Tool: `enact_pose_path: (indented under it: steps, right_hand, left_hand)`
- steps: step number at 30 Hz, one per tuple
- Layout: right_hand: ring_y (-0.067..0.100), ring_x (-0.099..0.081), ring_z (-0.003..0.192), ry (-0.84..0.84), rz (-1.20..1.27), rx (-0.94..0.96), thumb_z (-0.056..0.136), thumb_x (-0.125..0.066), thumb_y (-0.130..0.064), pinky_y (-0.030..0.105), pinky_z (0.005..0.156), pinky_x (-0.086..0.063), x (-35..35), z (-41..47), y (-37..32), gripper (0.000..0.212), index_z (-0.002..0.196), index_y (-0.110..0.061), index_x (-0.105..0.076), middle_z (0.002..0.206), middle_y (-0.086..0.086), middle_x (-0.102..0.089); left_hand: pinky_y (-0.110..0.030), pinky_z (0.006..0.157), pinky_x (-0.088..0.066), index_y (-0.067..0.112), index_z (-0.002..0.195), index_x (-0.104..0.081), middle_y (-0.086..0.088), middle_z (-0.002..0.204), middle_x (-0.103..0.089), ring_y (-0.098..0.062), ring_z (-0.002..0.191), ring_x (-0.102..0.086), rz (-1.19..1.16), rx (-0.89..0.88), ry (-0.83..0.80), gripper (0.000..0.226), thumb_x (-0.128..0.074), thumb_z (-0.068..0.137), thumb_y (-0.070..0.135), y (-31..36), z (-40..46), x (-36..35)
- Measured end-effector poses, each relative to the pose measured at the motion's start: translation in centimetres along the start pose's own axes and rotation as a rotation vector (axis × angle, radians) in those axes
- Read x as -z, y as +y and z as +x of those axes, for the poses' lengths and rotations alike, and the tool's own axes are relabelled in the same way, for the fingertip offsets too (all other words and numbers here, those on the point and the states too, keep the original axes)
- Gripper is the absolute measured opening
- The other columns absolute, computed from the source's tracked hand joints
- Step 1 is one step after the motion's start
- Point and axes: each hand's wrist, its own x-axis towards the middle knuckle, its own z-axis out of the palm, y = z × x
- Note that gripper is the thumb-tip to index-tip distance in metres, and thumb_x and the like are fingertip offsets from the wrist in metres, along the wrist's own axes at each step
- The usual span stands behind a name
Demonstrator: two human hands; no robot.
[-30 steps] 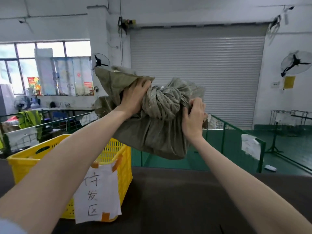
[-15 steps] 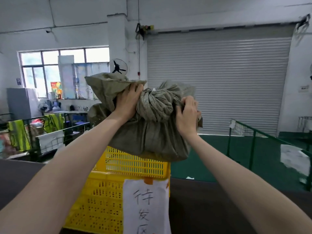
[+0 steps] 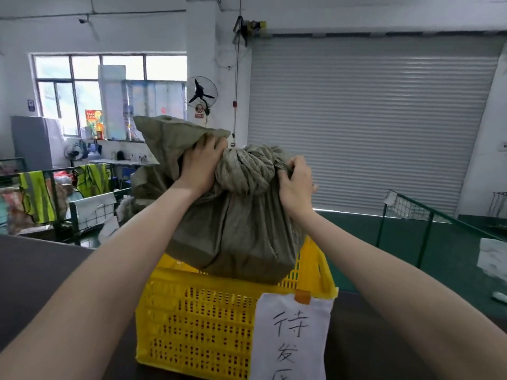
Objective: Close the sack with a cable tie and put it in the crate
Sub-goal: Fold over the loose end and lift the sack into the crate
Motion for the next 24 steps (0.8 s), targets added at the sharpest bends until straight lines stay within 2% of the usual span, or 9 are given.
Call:
enact_pose_path:
  steps: [4, 8, 11, 18, 24]
  right_hand:
    - [0.020, -0.042, 0.092, -0.061, -0.018, -0.100, 0.091, -0.048, -0.011, 0.044, 0.089, -0.028, -2.4, -0.8, 2.1, 0.012, 0.085, -0.018, -0.039, 0.091, 0.000, -0.048]
    - [0.022, -0.043, 0.086, -0.084, -0.057, -0.141, 0.091, -0.048, -0.010, 0.038, 0.076, -0.032, -2.9, -0.3, 4.3, 0.012, 0.084, -0.014, -0.039, 0.089, 0.004, -0.048]
    - [0.024, -0.046, 0.083, -0.137, -0.085, -0.164, 0.092, -0.049, -0.011, 0.038, 0.072, -0.035, -2.8, 0.0, 6.5, 0.011, 0.084, -0.012, -0.042, 0.087, 0.006, -0.051]
    - [0.028, -0.050, 0.085, -0.182, -0.206, -0.276, 0.093, -0.047, -0.012, 0.040, 0.077, -0.039, -3.4, 0.3, 10.9, 0.011, 0.083, -0.014, -0.045, 0.087, 0.005, -0.054]
    - [0.028, -0.049, 0.085, -0.227, -0.224, -0.362, 0.094, -0.045, -0.012, 0.036, 0.069, -0.038, -3.6, -1.0, 14.5, 0.008, 0.086, -0.012, -0.047, 0.092, 0.007, -0.054]
  left_hand:
    - [-0.050, 0.084, -0.043, 0.009, 0.122, -0.047, -0.018, 0.126, -0.047, -0.038, 0.117, -0.045, -0.023, 0.046, -0.048, 0.033, -0.047, 0.091, 0.020, -0.8, -1.3, -3.2]
    - [-0.051, 0.090, -0.041, 0.009, 0.127, -0.046, -0.019, 0.132, -0.043, -0.039, 0.122, -0.042, -0.013, 0.023, -0.102, 0.035, -0.044, 0.094, 0.021, 0.4, -0.2, -4.7]
    - [-0.052, 0.096, -0.036, 0.012, 0.135, -0.041, -0.017, 0.140, -0.037, -0.040, 0.128, -0.035, -0.021, 0.047, -0.186, 0.042, -0.045, 0.093, 0.017, 1.5, 0.3, -6.2]
    - [-0.049, 0.112, -0.021, 0.027, 0.145, -0.031, -0.009, 0.151, -0.026, -0.038, 0.139, -0.020, -0.061, 0.056, -0.363, 0.074, -0.060, 0.080, 0.006, 3.2, 1.4, -10.2]
    - [-0.046, 0.108, -0.026, 0.028, 0.144, -0.036, -0.009, 0.145, -0.034, -0.037, 0.133, -0.026, -0.181, 0.076, -0.379, 0.060, -0.048, 0.088, 0.010, 4.8, 0.1, -14.8]
